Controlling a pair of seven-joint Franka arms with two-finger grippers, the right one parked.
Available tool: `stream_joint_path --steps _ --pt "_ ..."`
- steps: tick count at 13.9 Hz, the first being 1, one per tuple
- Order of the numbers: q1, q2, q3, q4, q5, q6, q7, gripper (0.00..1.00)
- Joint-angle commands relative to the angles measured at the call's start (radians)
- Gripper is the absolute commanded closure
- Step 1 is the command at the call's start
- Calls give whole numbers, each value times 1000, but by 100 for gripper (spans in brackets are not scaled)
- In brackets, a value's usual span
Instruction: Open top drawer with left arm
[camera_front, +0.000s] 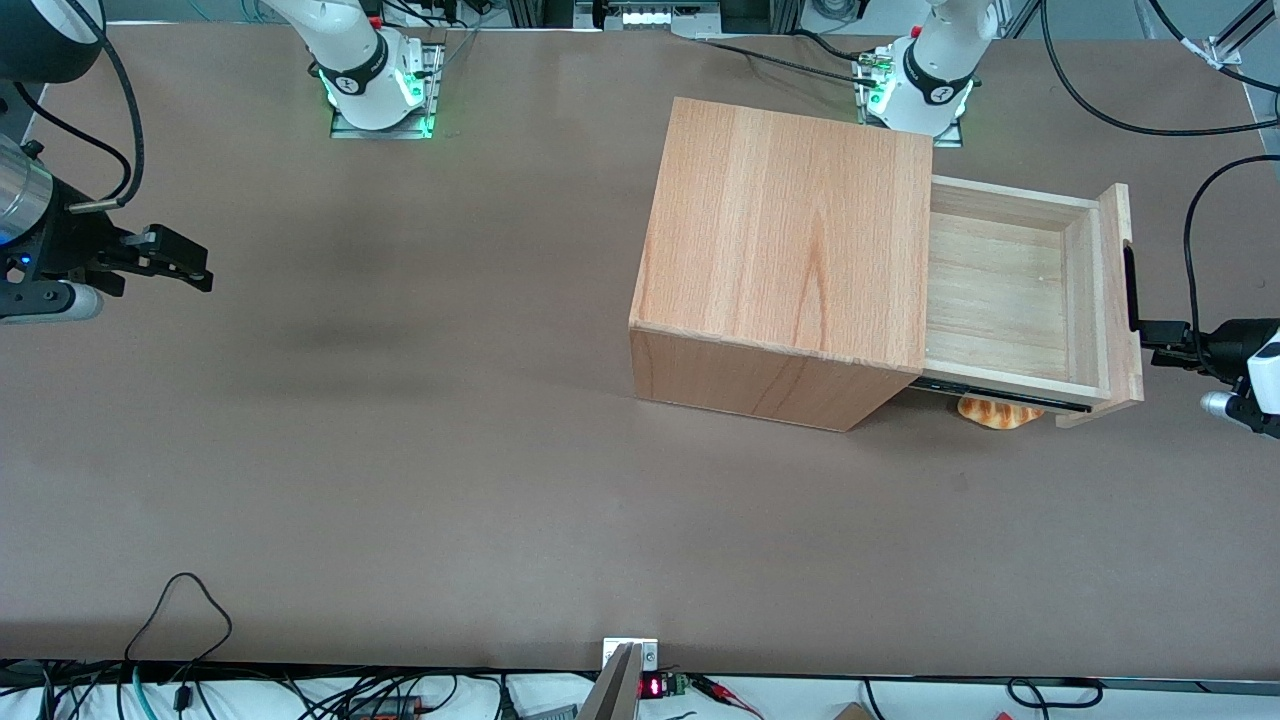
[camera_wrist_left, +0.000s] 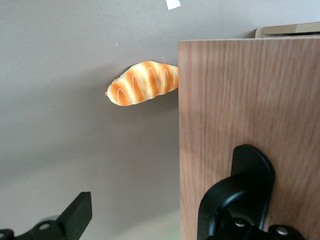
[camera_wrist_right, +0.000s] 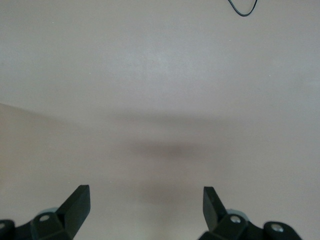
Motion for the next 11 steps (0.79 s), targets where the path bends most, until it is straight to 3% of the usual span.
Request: stream_joint_path --steps 1,11 --pt "9 33 5 46 22 19 29 0" --pt "30 30 3 87 8 -55 26 0"
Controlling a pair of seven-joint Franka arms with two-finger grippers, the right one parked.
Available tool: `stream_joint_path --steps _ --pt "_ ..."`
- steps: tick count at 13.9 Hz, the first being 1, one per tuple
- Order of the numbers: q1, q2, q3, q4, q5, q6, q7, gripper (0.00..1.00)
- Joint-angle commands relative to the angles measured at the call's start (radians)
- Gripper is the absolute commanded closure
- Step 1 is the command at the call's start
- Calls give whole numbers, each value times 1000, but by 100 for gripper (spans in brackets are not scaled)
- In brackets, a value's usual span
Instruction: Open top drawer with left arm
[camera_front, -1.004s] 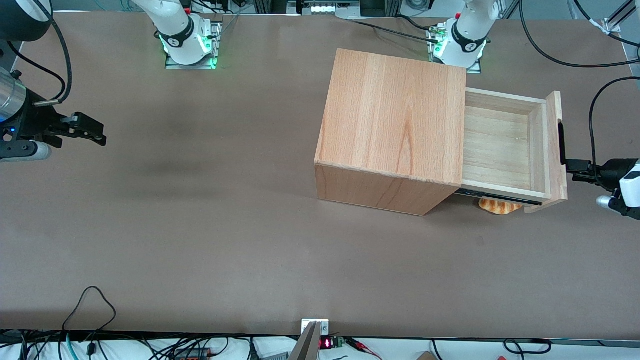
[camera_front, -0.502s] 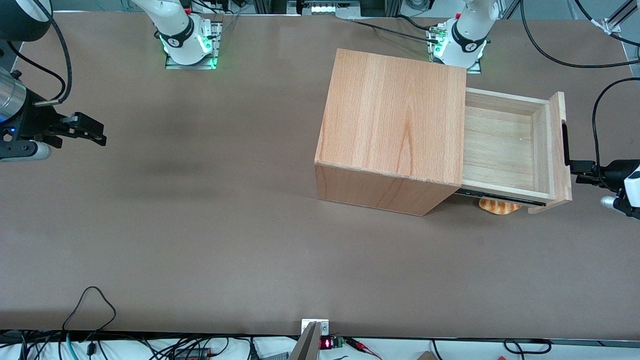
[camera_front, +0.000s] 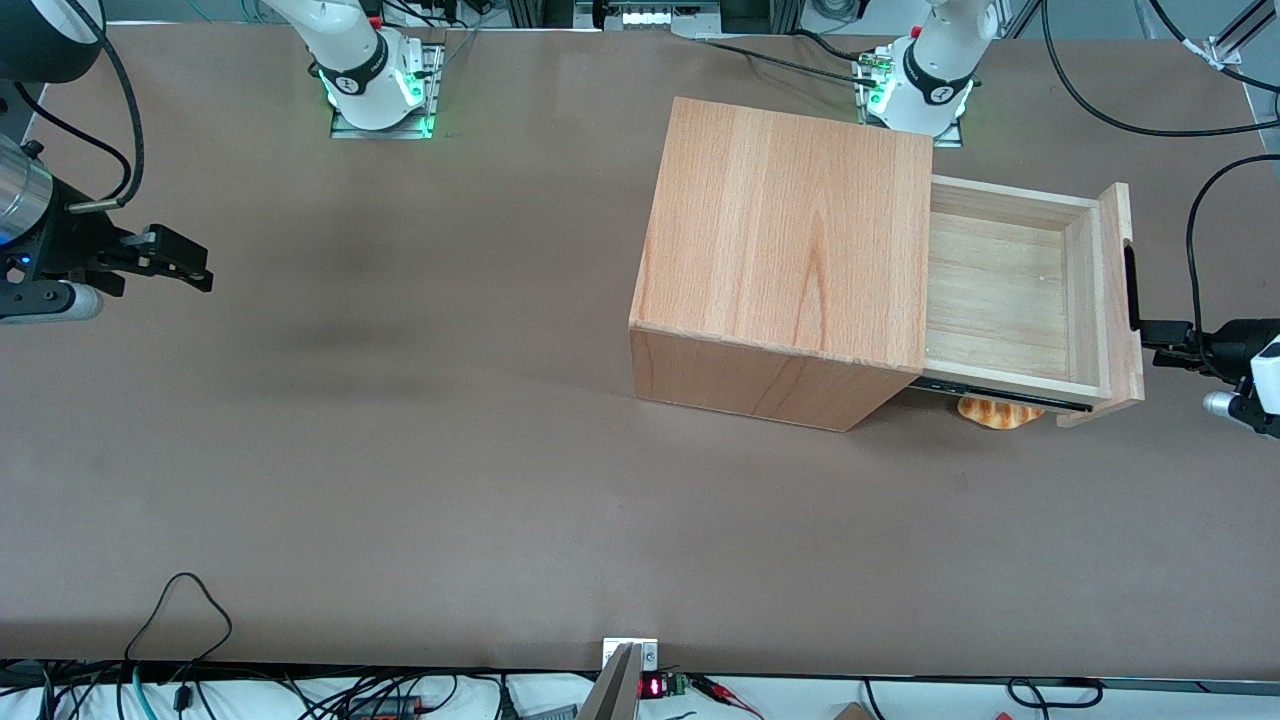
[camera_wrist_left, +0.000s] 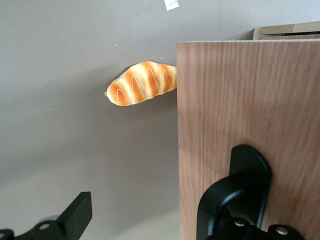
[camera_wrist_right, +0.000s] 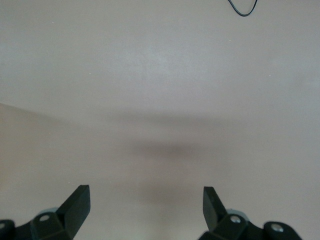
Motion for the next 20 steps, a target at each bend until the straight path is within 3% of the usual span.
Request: stream_joint_path --steps 1,9,20 --pt "26 24 2 72 7 -47 24 0" --pt "21 -8 -1 132 10 -156 15 0" --pt "-83 -171 -10 173 22 -364 -295 0"
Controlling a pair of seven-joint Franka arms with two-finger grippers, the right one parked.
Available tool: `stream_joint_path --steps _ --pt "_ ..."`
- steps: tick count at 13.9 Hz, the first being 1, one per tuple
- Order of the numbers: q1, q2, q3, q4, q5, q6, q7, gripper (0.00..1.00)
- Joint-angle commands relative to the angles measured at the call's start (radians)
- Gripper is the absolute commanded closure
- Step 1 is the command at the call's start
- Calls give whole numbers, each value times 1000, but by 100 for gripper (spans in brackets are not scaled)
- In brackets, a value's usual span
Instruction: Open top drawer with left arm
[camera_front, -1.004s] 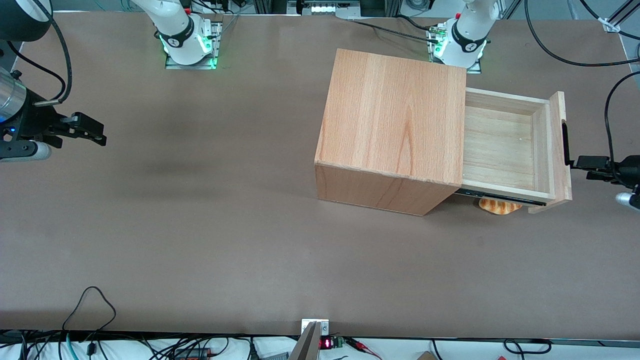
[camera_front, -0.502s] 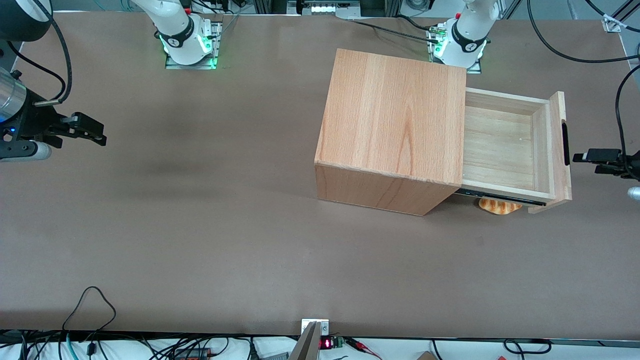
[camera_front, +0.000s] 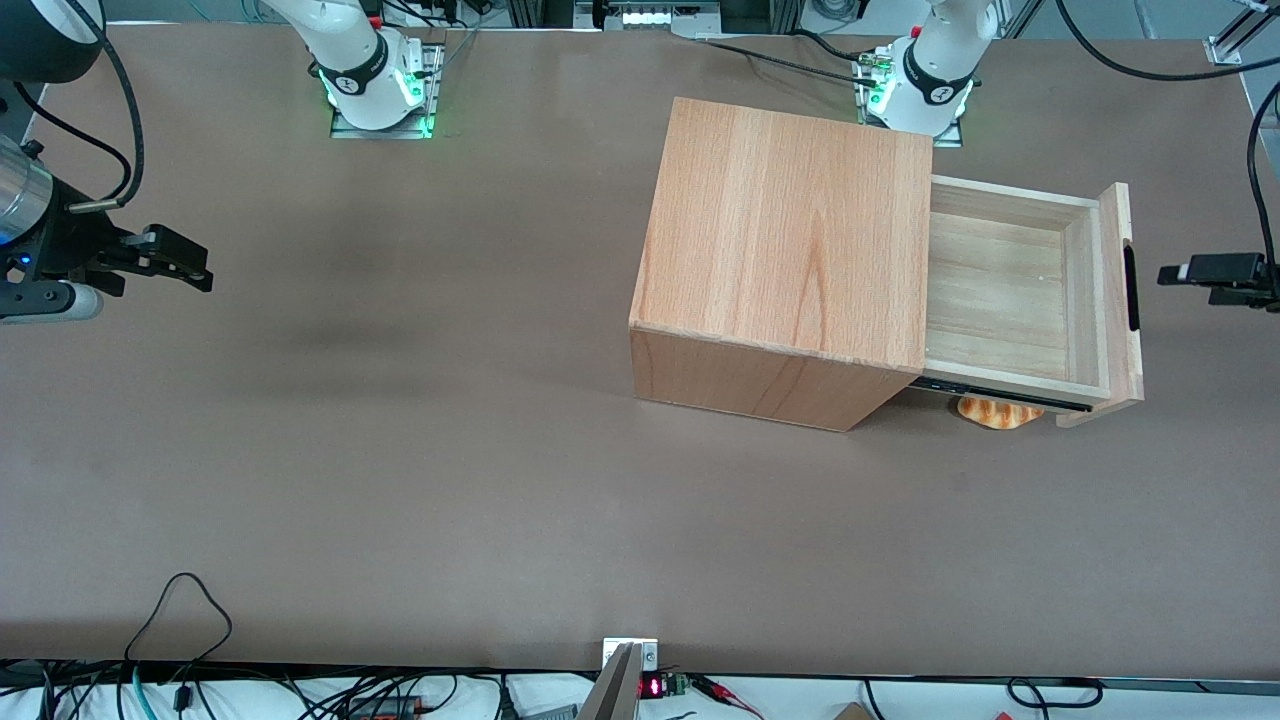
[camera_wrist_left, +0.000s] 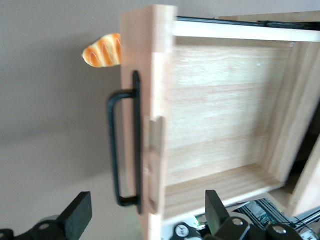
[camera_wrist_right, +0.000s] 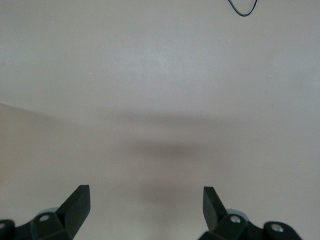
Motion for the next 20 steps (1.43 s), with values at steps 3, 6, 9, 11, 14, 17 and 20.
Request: stream_joint_path --steps 3,6,9,11,14,17,20 --pt "-119 -35 0 97 22 -113 -201 0" --pt "-212 -61 -1 102 116 -101 -231 0" --pt "-233 -84 0 96 117 -68 -294 0" --pt "-271 -164 11 -8 124 37 -306 0" --pt "-273 -280 14 -183 124 170 -358 0" --pt "-294 -336 16 -260 126 221 -461 0" --pt "-294 -350 14 -283 131 235 -452 0"
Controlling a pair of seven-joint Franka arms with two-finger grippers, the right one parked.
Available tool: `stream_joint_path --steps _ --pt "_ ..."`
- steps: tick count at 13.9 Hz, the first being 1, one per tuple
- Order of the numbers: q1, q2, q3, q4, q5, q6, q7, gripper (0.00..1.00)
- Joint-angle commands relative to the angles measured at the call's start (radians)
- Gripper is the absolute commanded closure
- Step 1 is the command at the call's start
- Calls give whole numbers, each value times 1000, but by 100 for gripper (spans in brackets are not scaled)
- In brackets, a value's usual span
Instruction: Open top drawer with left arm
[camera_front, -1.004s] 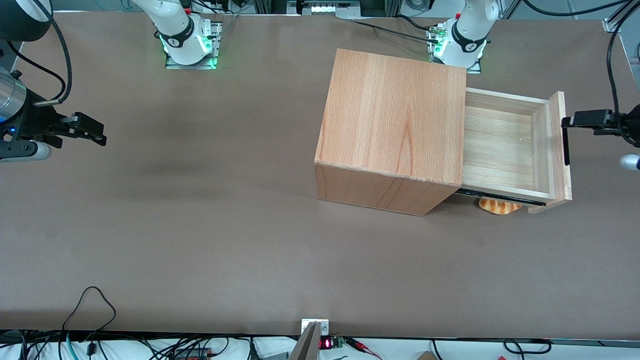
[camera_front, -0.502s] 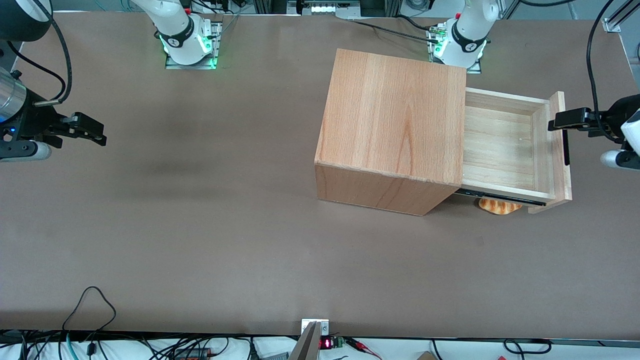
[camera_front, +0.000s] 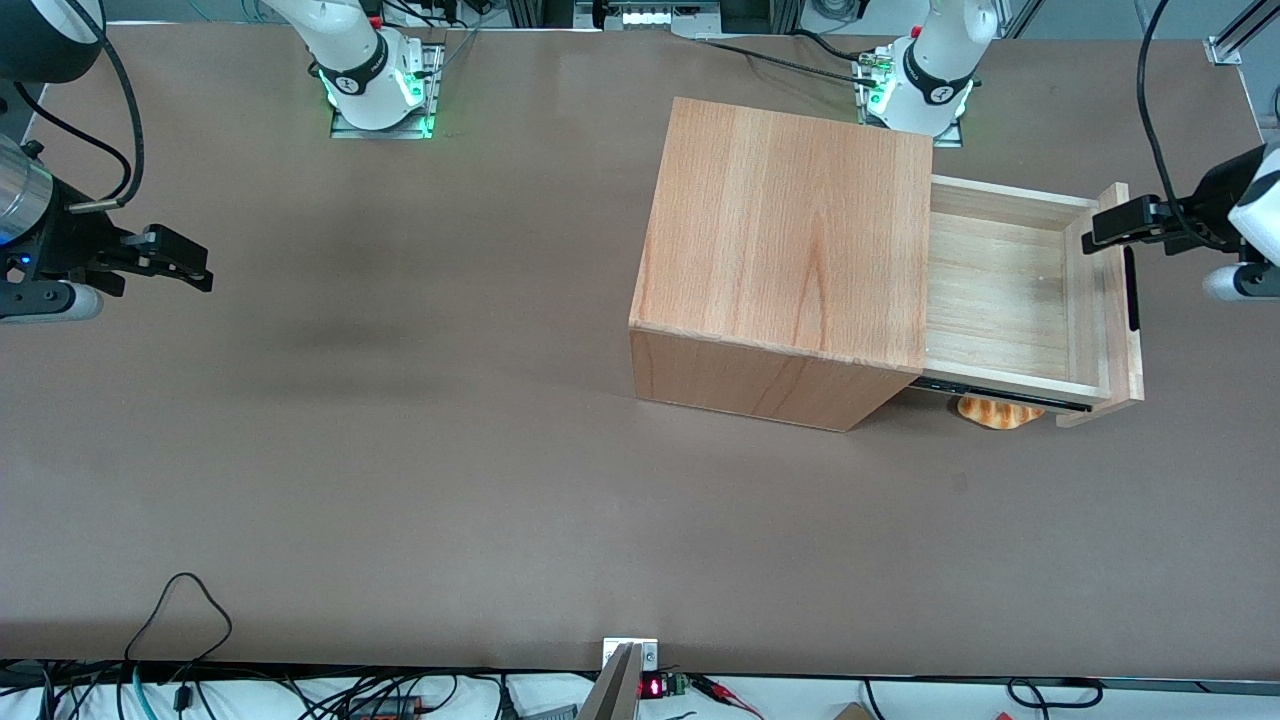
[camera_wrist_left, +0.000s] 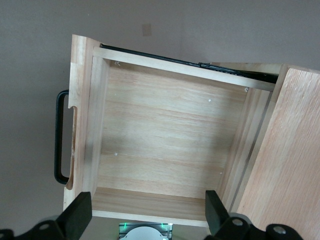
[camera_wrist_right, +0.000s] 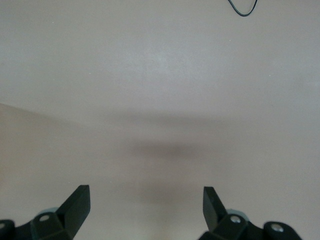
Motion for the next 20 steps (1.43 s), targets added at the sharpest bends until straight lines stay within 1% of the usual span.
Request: stream_joint_path --steps 1,4,7,9,10,11,18,20 --pt "-15 -41 10 -56 34 31 -6 0" --pt "-6 -41 8 -61 34 37 37 0" --pt "-4 -46 6 -73 34 59 42 0" --pt "1 -79 6 -135 34 103 42 0" --pt "1 -121 6 -201 34 152 48 0" --pt "-1 -129 6 -217 36 160 65 0" --pt "-2 -90 8 -130 34 151 41 0" --pt "-1 -86 14 -131 34 146 37 0"
